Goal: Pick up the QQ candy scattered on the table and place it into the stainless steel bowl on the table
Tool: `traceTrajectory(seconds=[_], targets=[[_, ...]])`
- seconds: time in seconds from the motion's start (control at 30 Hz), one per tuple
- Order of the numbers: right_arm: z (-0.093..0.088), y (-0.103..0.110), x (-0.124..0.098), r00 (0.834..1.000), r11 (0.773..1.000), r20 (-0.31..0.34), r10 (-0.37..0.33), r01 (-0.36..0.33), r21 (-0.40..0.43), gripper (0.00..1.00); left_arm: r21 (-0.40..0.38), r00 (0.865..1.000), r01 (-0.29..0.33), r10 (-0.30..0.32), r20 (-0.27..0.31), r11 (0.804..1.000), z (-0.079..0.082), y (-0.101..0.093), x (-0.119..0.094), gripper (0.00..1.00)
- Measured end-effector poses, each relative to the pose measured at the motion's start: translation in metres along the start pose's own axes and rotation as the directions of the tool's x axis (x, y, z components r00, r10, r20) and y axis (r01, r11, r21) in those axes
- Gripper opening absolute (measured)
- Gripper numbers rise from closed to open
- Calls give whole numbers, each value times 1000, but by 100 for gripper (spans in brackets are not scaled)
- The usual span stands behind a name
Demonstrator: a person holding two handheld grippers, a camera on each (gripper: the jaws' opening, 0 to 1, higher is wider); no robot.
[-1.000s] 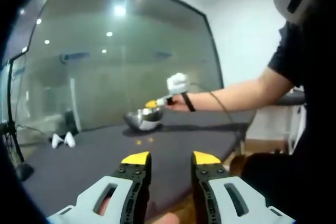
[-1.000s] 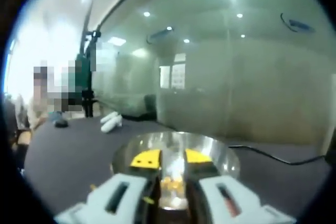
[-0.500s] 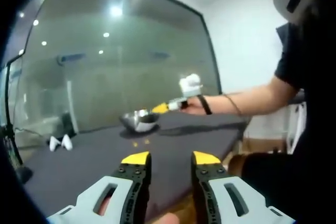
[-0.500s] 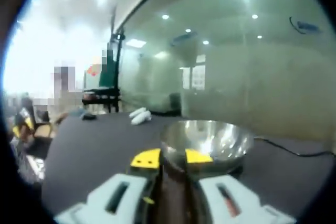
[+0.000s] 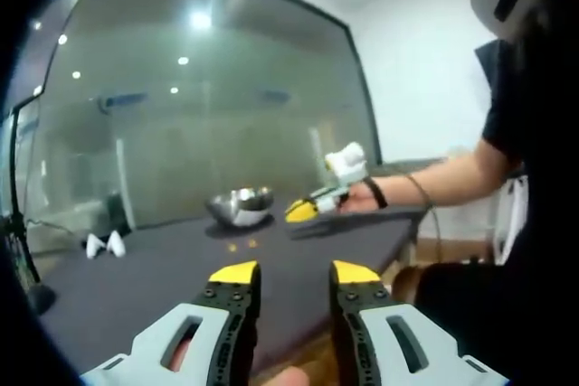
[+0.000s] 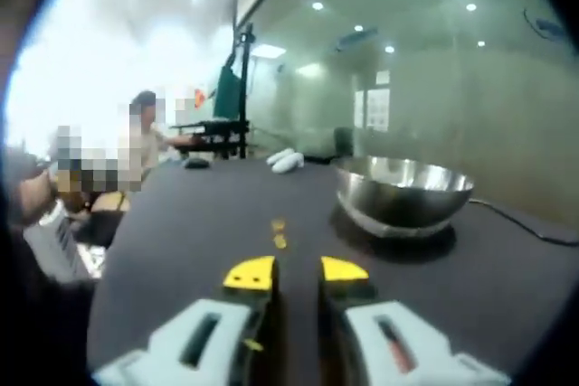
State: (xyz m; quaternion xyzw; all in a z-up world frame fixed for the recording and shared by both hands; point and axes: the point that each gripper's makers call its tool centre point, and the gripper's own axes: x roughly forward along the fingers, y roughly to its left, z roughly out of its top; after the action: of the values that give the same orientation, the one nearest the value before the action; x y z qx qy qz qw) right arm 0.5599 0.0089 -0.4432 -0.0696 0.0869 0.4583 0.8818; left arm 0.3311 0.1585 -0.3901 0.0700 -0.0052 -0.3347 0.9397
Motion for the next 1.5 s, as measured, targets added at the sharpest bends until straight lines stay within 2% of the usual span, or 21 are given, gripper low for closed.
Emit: traceTrajectory(seconds=[0.23, 0.37, 0.53, 0.8, 1.1, 1.33, 1.47, 1.5], targets=[[-17, 2, 25, 999, 1000, -49, 24, -24, 10, 19, 5, 1000, -13, 13, -4, 1000, 0, 3, -5, 32], [-17, 3, 35, 997, 999, -66, 33, -33, -5, 19, -1, 1000, -16, 16, 3, 1000, 1, 4, -5, 32], [-19, 7, 48, 994, 998, -91, 53, -56, -35, 20, 7, 1000, -15, 15, -19, 1000, -3, 5, -8, 32], [-21, 5, 66, 992, 998, -114, 61, -63, -18, 23, 0, 999, -29, 29, -33, 1000, -9, 9, -7, 32], [-19, 4, 85, 990, 997, -117, 75, -77, -10, 22, 1, 999, -13, 13, -33, 1000, -8, 5, -3, 32], [-17, 8, 90, 990, 996, -116, 81, -84, -17, 20, -2, 999, -18, 18, -35, 1000, -8, 9, -2, 32], [-17, 9, 93, 989, 994, -119, 93, -98, -39, 17, -3, 999, -16, 16, -40, 1000, -10, 8, 0, 32], [-16, 11, 94, 989, 992, -115, 89, -98, -78, 16, -4, 999, -15, 14, -40, 1000, -10, 8, 0, 32]])
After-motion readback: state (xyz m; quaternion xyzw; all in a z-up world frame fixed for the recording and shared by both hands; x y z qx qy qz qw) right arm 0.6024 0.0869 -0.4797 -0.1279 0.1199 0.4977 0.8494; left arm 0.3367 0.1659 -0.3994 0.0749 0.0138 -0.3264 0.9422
